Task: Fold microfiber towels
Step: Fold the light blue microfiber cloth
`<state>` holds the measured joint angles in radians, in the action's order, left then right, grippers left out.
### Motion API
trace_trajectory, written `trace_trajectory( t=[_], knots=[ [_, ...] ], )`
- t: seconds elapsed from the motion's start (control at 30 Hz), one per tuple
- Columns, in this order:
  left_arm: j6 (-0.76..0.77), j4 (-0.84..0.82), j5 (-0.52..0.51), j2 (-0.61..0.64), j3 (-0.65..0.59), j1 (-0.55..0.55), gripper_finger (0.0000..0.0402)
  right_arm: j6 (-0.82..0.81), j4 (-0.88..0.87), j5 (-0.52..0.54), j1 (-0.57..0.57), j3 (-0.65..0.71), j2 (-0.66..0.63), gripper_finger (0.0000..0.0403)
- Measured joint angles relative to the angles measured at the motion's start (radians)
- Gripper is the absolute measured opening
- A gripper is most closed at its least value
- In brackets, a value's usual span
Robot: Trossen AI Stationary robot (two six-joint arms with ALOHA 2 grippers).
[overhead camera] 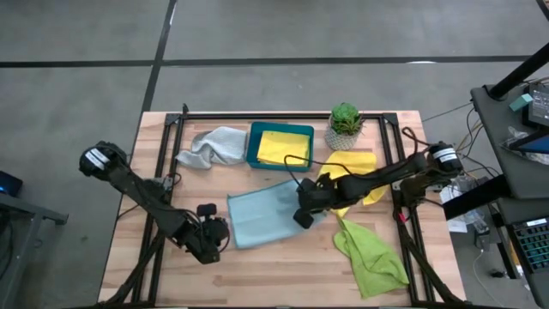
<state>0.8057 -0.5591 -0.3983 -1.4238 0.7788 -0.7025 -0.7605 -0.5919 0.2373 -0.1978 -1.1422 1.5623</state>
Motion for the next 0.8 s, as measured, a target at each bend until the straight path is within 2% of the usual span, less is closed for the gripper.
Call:
trace_trajectory(
  t=[0.1,0.23,0.53,0.8],
  knots=[
    [0.001,0.007,-0.007,-0.026,0.000,0.000,0.0076,0.001,-0.077,0.002,0.004,-0.070,0.031,0.0009],
    [0.000,0.032,-0.013,-0.069,0.000,0.000,0.0076,0.019,-0.080,0.002,0.005,-0.150,0.105,0.0009],
    [-0.002,0.083,-0.086,-0.165,0.000,0.001,0.0076,0.112,-0.053,-0.001,0.007,-0.402,0.333,0.0009],
    [-0.001,0.113,-0.102,-0.203,0.000,0.001,0.0076,0.184,-0.055,-0.002,0.011,-0.649,0.548,0.0009]
  ],
)
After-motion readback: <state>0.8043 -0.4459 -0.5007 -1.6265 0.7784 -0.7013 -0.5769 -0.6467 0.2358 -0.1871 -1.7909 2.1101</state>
